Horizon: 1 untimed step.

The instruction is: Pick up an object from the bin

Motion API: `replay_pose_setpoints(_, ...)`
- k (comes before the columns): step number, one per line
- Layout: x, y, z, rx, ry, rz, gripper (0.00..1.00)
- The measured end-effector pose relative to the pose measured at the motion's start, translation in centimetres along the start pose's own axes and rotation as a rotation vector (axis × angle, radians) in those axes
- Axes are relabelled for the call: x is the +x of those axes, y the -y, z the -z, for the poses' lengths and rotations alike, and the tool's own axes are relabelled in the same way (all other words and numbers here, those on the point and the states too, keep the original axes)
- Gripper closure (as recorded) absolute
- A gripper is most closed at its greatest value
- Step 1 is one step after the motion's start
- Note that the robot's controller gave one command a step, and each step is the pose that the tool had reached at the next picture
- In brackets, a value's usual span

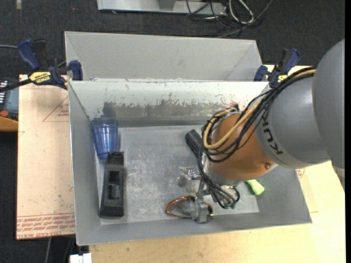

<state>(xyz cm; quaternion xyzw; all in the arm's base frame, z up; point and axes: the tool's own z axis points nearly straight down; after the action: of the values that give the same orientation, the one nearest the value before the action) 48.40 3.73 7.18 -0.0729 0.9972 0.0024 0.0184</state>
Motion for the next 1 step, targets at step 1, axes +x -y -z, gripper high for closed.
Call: replay_pose_setpoints(1,0.3,0.05,-0.1,-0.001,-0.014,-0.051,1.0)
